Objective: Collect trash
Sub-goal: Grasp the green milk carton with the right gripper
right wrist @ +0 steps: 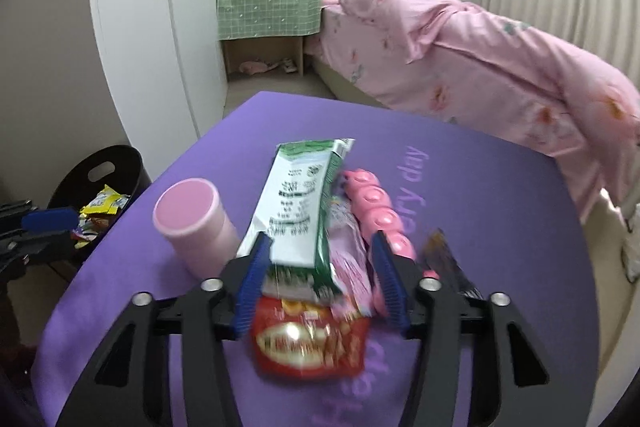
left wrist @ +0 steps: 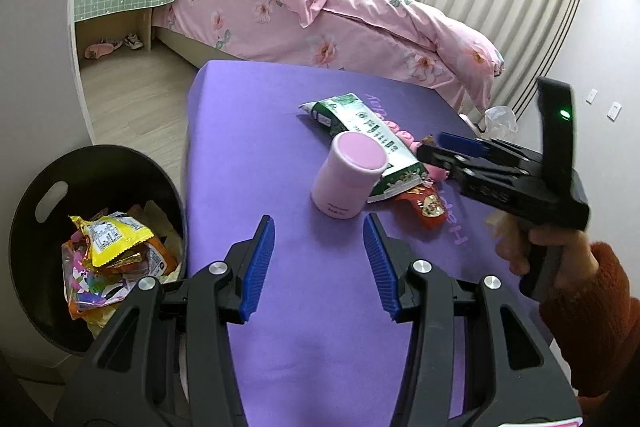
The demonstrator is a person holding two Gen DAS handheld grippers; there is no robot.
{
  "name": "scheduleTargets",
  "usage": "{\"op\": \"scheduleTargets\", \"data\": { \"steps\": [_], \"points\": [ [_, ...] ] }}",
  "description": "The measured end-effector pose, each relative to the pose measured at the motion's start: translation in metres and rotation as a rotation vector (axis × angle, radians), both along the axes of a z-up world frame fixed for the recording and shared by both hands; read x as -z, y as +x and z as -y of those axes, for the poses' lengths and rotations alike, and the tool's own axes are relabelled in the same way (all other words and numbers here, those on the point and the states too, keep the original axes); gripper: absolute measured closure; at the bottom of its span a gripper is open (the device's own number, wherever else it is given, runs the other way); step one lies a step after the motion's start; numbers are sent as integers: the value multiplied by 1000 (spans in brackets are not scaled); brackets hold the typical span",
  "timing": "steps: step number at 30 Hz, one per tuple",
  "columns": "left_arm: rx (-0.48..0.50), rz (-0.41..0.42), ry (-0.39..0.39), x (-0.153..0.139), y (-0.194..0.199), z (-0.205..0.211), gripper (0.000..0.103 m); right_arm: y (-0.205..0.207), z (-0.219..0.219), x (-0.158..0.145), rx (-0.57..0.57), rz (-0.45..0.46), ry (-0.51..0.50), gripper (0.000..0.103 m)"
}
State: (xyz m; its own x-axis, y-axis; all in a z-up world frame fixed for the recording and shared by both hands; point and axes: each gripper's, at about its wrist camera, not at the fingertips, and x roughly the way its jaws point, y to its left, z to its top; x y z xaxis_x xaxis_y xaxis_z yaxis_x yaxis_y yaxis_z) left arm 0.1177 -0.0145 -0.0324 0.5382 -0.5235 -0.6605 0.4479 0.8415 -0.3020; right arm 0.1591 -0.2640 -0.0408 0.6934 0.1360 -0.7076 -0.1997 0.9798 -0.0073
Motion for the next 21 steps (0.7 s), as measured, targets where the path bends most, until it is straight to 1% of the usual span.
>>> {"op": "scheduleTargets", "data": {
  "steps": [1, 2, 4, 6, 7, 8, 11, 13, 17, 21],
  "points": [
    [-5, -8, -3, 2, 1, -3, 59, 5, -2, 2, -4, -4, -1, 66],
    [-8, -14, -6, 4, 2, -5, 59, 13, -3, 5, -8, -12, -3, 69],
    [-14, -23, -6, 8, 5, -8, 59, 29, -2, 12, -11, -35, 10, 70],
    [-25, -36, -6, 12, 7, -10, 59, 39, 0, 18, -27, -66, 52, 72],
    [-29, -41, -8, 14, 8, -11, 59, 45, 1, 22, -39, -93, 78, 79],
    [-33, -50, -13, 15, 9, -11, 59, 48, 1, 24, -41, -108, 87, 80],
    [-33, -61, -13, 18, 9, -7, 59, 49, 6, 19, -51, -107, 123, 86],
    [-21, -60, -10, 17, 9, 0, 59, 43, 10, 10, -34, -77, 123, 88],
    [38, -61, -16, 17, 4, 22, 59, 24, 30, -17, -7, 2, 141, 89],
    [107, -57, -40, 14, -1, 52, 59, 4, 55, -42, 44, 74, 100, 89]
  ]
}}
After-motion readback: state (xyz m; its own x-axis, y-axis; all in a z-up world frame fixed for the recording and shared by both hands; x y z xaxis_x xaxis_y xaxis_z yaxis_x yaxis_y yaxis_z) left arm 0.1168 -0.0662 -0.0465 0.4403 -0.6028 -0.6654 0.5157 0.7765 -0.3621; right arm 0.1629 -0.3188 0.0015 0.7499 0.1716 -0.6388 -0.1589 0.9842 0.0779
